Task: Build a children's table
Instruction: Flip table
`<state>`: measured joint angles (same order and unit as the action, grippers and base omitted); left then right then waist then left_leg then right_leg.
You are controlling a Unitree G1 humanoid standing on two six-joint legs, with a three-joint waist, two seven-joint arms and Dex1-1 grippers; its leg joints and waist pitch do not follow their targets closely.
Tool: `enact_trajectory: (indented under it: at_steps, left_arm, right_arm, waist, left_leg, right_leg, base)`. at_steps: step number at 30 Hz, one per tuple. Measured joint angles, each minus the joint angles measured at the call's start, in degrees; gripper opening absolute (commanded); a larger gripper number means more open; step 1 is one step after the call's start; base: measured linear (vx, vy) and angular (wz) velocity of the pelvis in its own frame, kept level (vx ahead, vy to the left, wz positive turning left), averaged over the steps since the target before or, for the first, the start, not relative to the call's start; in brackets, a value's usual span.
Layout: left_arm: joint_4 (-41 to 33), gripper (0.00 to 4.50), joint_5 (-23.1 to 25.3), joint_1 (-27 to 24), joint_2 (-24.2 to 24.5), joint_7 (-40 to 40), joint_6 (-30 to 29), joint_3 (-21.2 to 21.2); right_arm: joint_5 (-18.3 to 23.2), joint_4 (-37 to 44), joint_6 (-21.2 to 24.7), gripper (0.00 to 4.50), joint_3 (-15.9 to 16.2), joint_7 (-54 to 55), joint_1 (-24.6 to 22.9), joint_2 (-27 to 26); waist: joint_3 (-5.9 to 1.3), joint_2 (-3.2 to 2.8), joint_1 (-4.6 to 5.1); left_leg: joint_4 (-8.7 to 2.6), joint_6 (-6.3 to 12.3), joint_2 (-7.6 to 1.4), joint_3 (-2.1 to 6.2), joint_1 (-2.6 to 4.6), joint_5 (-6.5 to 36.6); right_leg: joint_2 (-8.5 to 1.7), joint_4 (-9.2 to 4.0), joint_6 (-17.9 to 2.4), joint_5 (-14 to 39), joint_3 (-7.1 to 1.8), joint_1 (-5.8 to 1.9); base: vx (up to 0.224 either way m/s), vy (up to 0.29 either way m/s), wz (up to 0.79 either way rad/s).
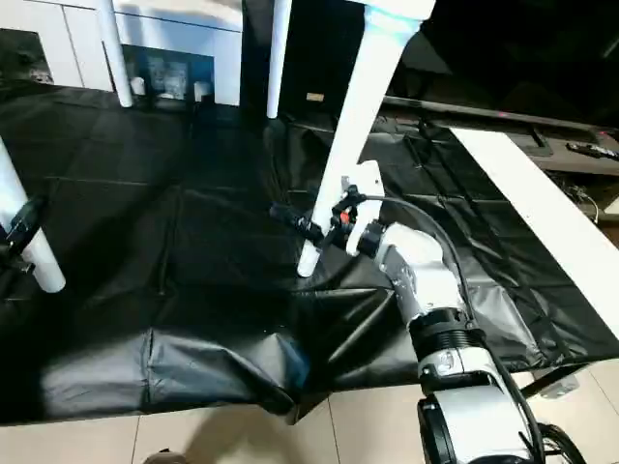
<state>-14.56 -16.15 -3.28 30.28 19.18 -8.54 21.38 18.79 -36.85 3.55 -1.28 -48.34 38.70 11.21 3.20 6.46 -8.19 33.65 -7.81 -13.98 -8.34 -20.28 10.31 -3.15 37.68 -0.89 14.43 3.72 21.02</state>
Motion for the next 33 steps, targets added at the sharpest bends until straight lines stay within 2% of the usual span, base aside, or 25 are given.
enact_trajectory:
  at_steps: [3, 7, 9, 11, 17, 19, 22, 28, 31, 33]
  left_arm:
    - [-1.51, 2.45, -0.41, -2.80, -0.55, 0.26, 0.24, 0.52]
    - [-1.81, 2.80, -2.61, -5.59, -2.70, 0.67, 0.30, 1.09]
    - [-2.78, 2.98, -4.38, -7.17, -4.56, 1.04, 2.09, 2.58]
    - [-3.05, 2.98, -4.96, -7.65, -4.75, 1.31, 3.17, 3.27]
    - [-6.27, 2.98, -10.10, -12.12, -9.81, 0.61, 3.69, 6.32]
    - [-9.17, 2.98, -10.26, -17.69, -12.18, 0.78, 3.80, 4.95]
    - [-10.29, 2.98, -10.03, -21.68, -13.84, 1.04, 3.77, 2.45]
    - [-12.00, 2.98, -6.71, -26.32, -17.05, 0.57, 3.36, -4.37]
    - [-11.90, 2.98, -4.92, -27.54, -19.24, 0.68, 4.68, -8.41]
    - [-11.78, 2.98, -4.20, -26.46, -19.56, 0.67, 4.98, -9.89]
  right_arm:
    - [1.73, 7.39, 1.75, 4.50, -1.70, 3.82, -4.51, -1.64]
    - [2.84, 13.74, 4.14, 4.50, -1.68, 6.04, -10.97, -2.87]
    - [4.07, 20.85, 5.86, 4.50, -1.68, 7.83, -15.75, -3.53]
    - [4.23, 23.30, 6.92, 4.50, -1.71, 8.77, -17.45, -3.62]
    - [3.89, 36.35, 11.52, 4.50, -1.53, 14.69, -27.22, -3.63]
    - [3.61, 41.42, 12.62, 4.50, -1.19, 15.64, -32.57, -2.95]
    - [2.65, 43.83, 13.91, 4.50, -0.67, 17.40, -36.05, -2.48]
    - [-0.20, 45.66, 14.97, 4.50, 0.11, 21.37, -39.76, -2.97]
    - [0.61, 46.09, 15.73, 4.50, 1.29, 21.21, -41.54, -3.49]
    - [1.31, 46.66, 15.84, 4.50, 2.17, 19.87, -41.68, -3.51]
  waist:
    - [-0.05, 0.07, 0.01]
    - [-0.04, 0.06, -0.04]
    - [0.00, -0.05, -0.02]
    - [0.01, -0.08, 0.04]
    - [-0.13, -0.95, -0.02]
    - [-0.25, -1.17, -0.08]
    - [-0.20, -1.24, -0.11]
    - [-0.23, -1.28, -0.20]
    - [-0.22, -1.29, -0.21]
    - [-0.23, -1.34, -0.23]
  left_leg:
    - [-0.27, 0.00, 0.01, -0.12, 0.10, 0.00]
    - [-0.39, 0.00, 0.01, -0.16, 0.04, -0.01]
    - [-0.49, 0.00, 0.01, -0.18, 0.05, -0.01]
    - [-0.51, 0.00, 0.02, -0.19, 0.07, -0.01]
    - [-0.57, 0.00, 0.04, -0.26, 0.24, 0.00]
    - [-0.61, 0.02, 0.07, -0.33, 0.30, 0.02]
    - [-0.78, 0.02, 0.08, -0.33, 0.33, 0.02]
    - [-0.80, 0.02, 0.13, -0.33, 0.32, 0.02]
    - [-0.80, 0.02, 0.13, -0.33, 0.32, 0.02]
    - [-0.80, 0.02, 0.13, -0.33, 0.31, 0.02]
  right_leg:
    - [0.01, -0.17, 0.13, 0.06, -0.04, -0.02]
    - [0.03, -0.36, 0.18, 0.08, -0.03, 0.01]
    - [0.04, -0.57, 0.27, 0.03, -0.05, -0.04]
    - [0.04, -0.57, 0.33, -0.01, -0.07, -0.04]
    - [0.04, -0.61, 0.44, -0.08, -0.17, -0.13]
    - [0.02, -0.66, 0.56, 0.00, -0.26, -0.19]
    - [0.02, -0.65, 0.94, 0.12, -0.26, -0.11]
    - [0.02, -0.65, 1.05, 0.07, -0.41, -0.18]
    - [0.02, -0.67, 1.12, 0.03, -0.51, -0.17]
    - [0.02, -0.65, 1.14, 0.00, -0.51, -0.17]
  base:
    - [0.000, 0.000, 0.00]
    - [0.000, 0.000, 0.00]
    - [0.000, 0.000, 0.00]
    - [0.000, 0.000, 0.00]
    - [0.000, 0.000, 0.00]
    - [0.000, 0.000, 0.00]
    - [0.000, 0.000, 0.00]
    - [0.000, 0.000, 0.00]
    - [0.000, 0.000, 0.00]
    - [0.000, 0.000, 0.00]
